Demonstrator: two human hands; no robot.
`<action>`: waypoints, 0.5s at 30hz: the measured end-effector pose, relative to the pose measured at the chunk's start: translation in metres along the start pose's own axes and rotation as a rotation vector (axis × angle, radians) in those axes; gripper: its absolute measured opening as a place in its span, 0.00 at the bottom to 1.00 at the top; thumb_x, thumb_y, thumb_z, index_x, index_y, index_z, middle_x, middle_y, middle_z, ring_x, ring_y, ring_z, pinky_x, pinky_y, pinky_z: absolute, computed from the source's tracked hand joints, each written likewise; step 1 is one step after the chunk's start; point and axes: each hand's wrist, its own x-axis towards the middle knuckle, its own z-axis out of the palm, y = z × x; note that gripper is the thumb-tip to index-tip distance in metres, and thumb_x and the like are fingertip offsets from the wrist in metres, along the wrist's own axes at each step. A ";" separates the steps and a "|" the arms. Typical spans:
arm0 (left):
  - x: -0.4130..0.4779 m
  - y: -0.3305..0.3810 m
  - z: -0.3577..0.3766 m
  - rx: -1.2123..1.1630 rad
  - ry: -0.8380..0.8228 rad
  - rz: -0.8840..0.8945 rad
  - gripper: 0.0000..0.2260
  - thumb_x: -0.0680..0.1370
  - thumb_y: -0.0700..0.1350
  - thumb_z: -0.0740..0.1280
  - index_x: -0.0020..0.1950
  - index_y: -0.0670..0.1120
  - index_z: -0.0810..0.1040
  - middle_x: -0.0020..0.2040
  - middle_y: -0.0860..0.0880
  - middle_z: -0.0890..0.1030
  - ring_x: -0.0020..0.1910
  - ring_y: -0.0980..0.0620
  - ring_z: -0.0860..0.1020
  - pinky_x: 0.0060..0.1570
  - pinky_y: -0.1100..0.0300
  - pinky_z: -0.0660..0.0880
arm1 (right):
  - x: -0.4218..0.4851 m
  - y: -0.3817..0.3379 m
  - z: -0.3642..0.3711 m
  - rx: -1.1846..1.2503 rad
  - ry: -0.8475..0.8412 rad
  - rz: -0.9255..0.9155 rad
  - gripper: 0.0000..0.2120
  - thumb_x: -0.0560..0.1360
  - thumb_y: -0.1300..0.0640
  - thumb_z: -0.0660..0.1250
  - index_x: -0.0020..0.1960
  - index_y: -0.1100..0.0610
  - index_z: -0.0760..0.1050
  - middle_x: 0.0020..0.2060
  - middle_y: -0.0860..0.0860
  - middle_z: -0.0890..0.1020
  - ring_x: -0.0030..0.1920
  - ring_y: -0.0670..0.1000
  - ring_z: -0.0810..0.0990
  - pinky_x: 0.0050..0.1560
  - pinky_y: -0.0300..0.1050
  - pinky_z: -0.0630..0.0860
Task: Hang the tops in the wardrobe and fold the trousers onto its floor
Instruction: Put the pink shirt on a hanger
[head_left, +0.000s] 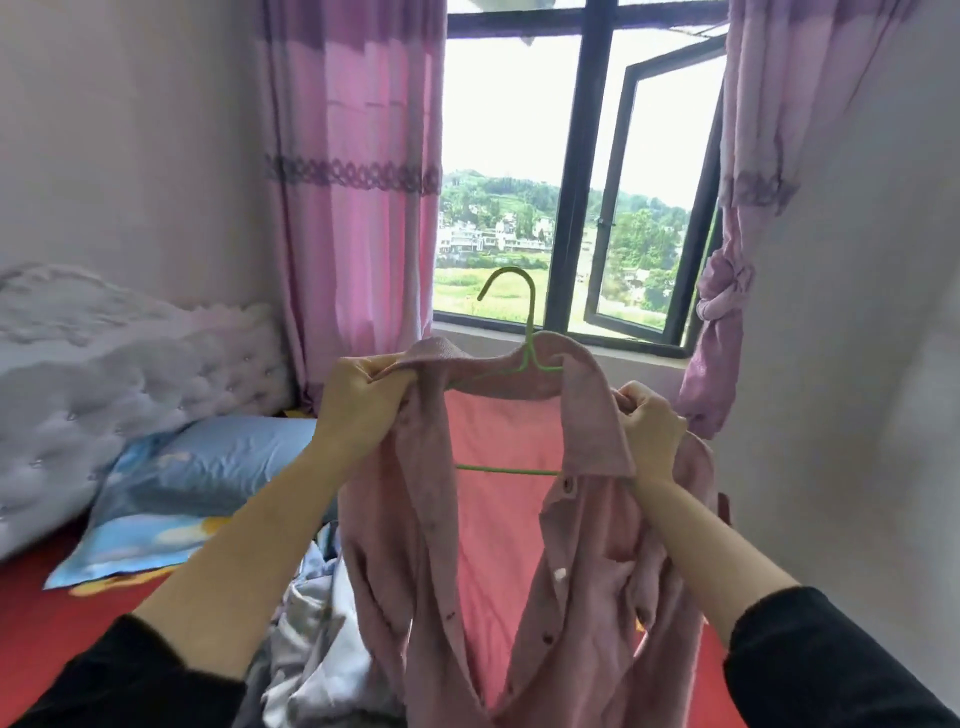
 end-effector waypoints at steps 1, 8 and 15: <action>-0.012 0.007 -0.007 -0.002 0.047 0.028 0.09 0.68 0.54 0.68 0.39 0.52 0.85 0.33 0.53 0.75 0.30 0.59 0.70 0.31 0.68 0.70 | -0.006 -0.012 0.002 0.035 -0.023 -0.016 0.21 0.73 0.48 0.63 0.26 0.54 0.60 0.22 0.46 0.67 0.29 0.52 0.64 0.39 0.47 0.62; -0.090 0.057 -0.087 0.125 0.086 -0.059 0.12 0.75 0.41 0.69 0.42 0.58 0.85 0.38 0.58 0.84 0.39 0.62 0.78 0.41 0.71 0.75 | -0.057 -0.103 0.019 0.275 -0.176 -0.033 0.19 0.71 0.52 0.67 0.27 0.58 0.64 0.21 0.47 0.63 0.27 0.49 0.61 0.47 0.52 0.69; -0.160 0.079 -0.211 0.670 0.542 0.077 0.21 0.70 0.33 0.65 0.59 0.49 0.80 0.60 0.46 0.77 0.58 0.55 0.75 0.56 0.74 0.66 | -0.106 -0.216 0.038 0.485 -0.362 -0.143 0.20 0.71 0.56 0.63 0.28 0.53 0.54 0.25 0.48 0.55 0.30 0.50 0.53 0.44 0.47 0.58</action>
